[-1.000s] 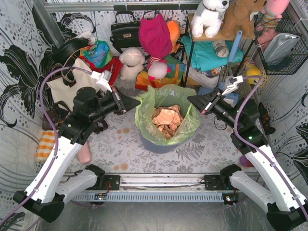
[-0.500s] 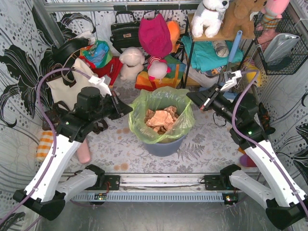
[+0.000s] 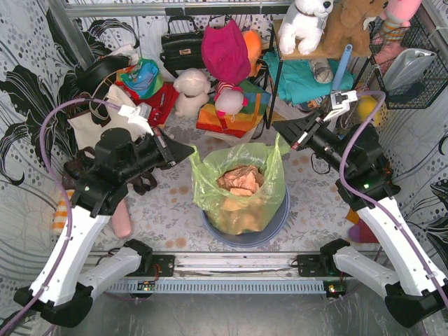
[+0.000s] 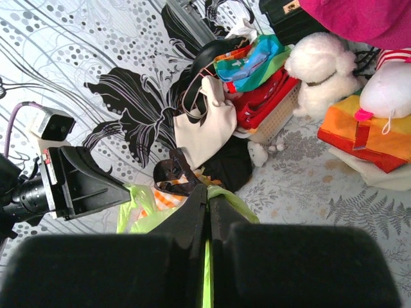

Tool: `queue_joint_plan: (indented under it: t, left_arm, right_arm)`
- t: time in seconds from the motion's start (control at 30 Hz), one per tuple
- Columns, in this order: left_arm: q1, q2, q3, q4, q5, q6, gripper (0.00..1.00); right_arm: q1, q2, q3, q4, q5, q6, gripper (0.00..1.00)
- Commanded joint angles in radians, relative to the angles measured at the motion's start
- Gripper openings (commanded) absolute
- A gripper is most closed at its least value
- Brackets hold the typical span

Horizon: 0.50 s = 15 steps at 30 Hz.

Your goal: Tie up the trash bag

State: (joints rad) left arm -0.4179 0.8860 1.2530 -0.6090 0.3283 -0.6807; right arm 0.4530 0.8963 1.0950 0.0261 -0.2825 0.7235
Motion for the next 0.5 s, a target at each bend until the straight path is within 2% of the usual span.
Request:
queue_joint_plan:
  t: [0.0, 0.13, 0.47]
  left_arm:
    - [0.004, 0.048, -0.036, 0.117, -0.036, 0.015, 0.0]
    - [0.004, 0.109, -0.017, 0.141, -0.08, 0.055, 0.0]
    - [0.005, 0.228, 0.087, 0.063, -0.255, 0.194, 0.0]
  right_arm:
    - [-0.004, 0.03, -0.031, 0.067, 0.048, -0.03, 0.0]
    - [-0.004, 0.081, -0.013, 0.075, 0.071, -0.063, 0.0]
    - [-0.004, 0.203, 0.077, 0.098, 0.09, -0.138, 0.0]
